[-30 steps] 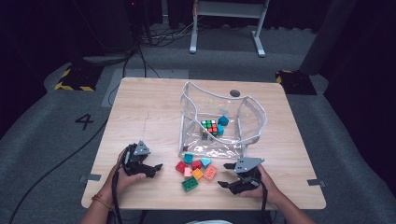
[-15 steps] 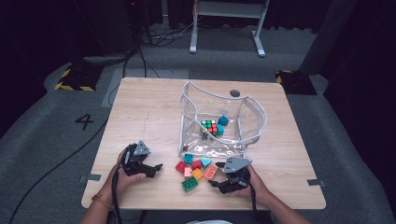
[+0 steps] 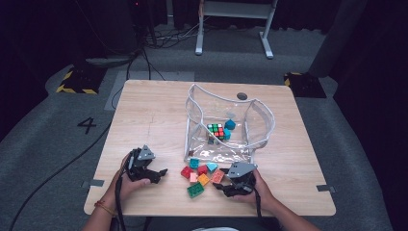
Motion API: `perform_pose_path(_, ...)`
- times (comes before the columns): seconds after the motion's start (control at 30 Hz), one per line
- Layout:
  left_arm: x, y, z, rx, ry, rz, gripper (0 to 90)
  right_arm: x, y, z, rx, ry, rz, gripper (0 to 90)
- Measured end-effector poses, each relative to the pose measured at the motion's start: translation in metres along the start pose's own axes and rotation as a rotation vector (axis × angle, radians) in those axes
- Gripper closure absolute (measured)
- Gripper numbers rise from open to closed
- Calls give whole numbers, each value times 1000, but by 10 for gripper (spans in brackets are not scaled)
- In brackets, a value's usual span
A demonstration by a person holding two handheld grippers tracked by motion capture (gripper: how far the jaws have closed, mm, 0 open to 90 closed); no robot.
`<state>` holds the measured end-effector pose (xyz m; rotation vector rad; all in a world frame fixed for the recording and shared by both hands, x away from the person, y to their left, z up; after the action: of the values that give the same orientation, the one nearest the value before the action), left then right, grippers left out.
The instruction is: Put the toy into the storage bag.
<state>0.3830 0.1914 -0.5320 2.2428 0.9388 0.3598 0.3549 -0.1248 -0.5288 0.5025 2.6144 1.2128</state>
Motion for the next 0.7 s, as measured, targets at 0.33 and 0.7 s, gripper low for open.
perform_pose_path(0.33,0,0,0,-1,1,0,117,-3,-9,-19,2,13,-40,425)
perform_pose_path(0.7,0,0,0,-2,1,-1,116,-18,-13,-55,-3,7,-44,428)
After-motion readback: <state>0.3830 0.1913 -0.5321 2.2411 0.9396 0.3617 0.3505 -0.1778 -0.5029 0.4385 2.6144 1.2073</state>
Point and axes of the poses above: each handheld gripper's, and its own axes: z roughly forward along the jaws, y roughly out of its top, x roughly to its left, the point moved 4 cm from there along z, roughly forward along the jaws, and after that the axes turned 1 degree about y, right-handed, at the moved point
